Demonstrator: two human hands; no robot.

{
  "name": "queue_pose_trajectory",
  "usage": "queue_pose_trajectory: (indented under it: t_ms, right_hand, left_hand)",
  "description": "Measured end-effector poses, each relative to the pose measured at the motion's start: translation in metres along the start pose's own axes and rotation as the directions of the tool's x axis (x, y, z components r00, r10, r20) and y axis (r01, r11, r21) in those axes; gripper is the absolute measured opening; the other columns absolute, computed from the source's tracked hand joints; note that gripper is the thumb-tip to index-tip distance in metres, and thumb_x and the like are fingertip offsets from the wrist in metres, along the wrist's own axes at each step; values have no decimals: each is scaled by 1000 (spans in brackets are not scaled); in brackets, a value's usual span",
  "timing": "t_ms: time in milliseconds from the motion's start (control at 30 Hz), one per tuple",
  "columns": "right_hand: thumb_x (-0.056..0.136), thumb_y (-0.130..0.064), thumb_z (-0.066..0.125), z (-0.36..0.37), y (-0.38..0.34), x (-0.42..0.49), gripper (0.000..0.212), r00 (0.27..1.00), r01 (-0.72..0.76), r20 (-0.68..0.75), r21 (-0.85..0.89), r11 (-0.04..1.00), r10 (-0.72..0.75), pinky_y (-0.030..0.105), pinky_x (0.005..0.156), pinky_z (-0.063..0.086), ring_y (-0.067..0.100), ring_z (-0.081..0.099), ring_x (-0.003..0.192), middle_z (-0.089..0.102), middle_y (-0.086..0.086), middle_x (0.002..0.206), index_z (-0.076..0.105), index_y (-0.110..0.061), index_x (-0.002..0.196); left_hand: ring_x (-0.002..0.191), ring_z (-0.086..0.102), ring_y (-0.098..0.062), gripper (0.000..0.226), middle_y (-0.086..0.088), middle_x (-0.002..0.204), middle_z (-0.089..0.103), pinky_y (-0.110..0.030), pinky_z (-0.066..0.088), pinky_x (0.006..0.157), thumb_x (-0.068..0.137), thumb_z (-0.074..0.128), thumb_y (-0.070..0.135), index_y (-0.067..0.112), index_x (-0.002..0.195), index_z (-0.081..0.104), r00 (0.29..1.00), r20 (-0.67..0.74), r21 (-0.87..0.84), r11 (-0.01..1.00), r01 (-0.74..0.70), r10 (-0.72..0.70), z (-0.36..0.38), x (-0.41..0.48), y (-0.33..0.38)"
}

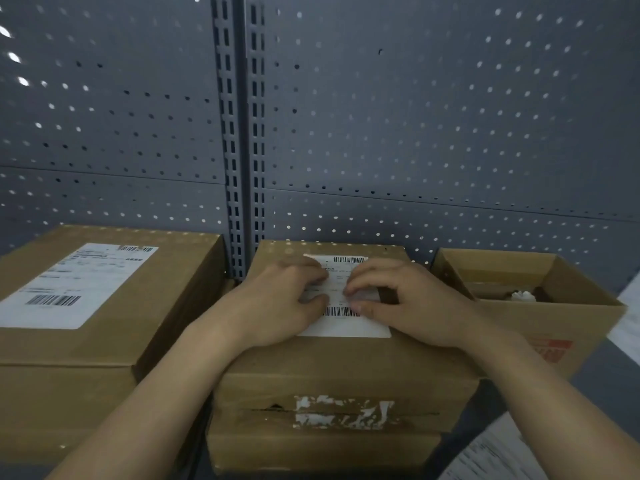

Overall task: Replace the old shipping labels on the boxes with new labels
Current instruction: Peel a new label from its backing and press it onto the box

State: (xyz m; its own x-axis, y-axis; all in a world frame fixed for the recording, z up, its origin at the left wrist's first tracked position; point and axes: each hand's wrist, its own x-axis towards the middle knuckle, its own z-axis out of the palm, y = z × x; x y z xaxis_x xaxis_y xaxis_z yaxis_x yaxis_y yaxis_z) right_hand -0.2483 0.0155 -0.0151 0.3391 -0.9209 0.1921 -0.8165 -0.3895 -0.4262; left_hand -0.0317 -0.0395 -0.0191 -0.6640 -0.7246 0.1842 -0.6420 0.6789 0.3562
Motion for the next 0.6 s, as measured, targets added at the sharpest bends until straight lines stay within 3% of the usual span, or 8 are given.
queue_pose_trajectory:
  t_ms: [100,267,467,600]
  right_hand:
    - [97,-44,54,2,1,5,29,999,-36,22,-61,997,37,22,104,35,-7,42,118,49,-23,125,62,-33,122]
    - [100,-51,39,6,-1,2,38,989,-91,95,-219,971,114,30,115,19,-4,21,132,31,-24,143,42,-41,137]
    - [97,-53,44,0,-3,7,54,982,-184,23,-156,971,189,22,110,18,-5,21,132,32,-21,148,37,-35,147]
    - [102,-46,37,0,-3,20,55,985,-142,65,-253,957,163,16,109,11,3,21,142,29,-9,158,33,-22,152]
  left_hand:
    - [146,20,-9,56,10,159,29,-30,18,119,101,42,46,26,152,34,995,95,48,999,8,-13,1,2,-6]
    - [149,-6,-6,62,14,164,1,-34,-1,122,102,23,55,33,158,7,976,216,177,984,-6,-33,5,2,-10]
    - [149,6,-14,71,8,163,13,-38,9,122,96,40,58,28,157,18,982,179,144,989,36,-62,-4,13,-11]
    - [151,-7,-12,74,8,166,-2,-36,-2,120,97,33,63,26,158,10,969,237,131,990,46,-76,-1,20,-7]
